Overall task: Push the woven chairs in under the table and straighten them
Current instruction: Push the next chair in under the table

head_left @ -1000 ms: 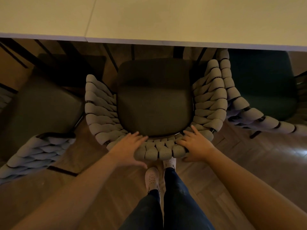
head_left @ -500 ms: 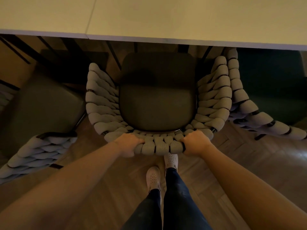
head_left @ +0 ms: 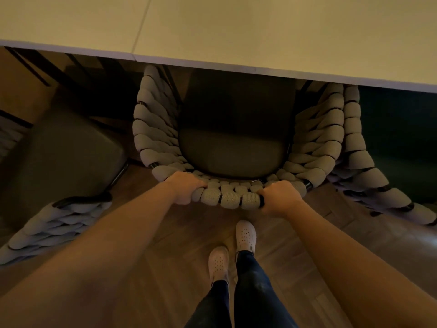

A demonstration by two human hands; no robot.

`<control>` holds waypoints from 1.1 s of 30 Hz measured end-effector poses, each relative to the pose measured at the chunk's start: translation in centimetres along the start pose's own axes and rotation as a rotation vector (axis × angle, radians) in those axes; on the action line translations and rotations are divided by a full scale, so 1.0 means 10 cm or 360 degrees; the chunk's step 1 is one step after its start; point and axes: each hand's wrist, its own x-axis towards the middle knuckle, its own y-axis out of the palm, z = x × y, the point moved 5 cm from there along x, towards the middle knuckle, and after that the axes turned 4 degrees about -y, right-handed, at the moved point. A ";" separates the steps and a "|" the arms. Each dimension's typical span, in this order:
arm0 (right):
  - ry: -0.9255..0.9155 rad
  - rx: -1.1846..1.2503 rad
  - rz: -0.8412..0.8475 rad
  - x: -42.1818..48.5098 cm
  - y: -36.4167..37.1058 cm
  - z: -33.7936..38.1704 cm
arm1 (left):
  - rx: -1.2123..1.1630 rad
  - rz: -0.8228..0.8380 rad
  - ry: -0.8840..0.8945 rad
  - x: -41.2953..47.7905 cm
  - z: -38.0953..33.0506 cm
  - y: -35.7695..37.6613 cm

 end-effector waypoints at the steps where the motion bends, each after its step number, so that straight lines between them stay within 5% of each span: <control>1: 0.0004 0.0001 -0.0012 0.04 -0.02 -0.02 | 0.0015 0.0005 -0.0002 0.05 0.05 -0.03; 12: -0.0012 0.0132 -0.0096 0.32 -0.13 -0.03 | 0.0222 -0.0007 -0.0076 0.21 0.37 -0.15; 17: -0.0039 0.0157 -0.0083 0.29 -0.19 -0.01 | 0.0265 -0.0122 -0.0327 0.09 0.30 -0.21; 24: 0.0019 0.0298 0.0095 0.25 -0.21 0.01 | -0.0058 -0.0385 -0.0488 -0.22 0.09 -0.19; 29: -0.0275 0.0362 -0.0394 0.10 -0.36 0.63 | -0.0443 -0.0712 -0.0606 -0.84 0.03 0.15; 33: -0.0591 0.0140 -0.0380 0.21 -0.44 1.66 | -0.0632 -0.0695 -0.0892 -1.56 0.25 0.91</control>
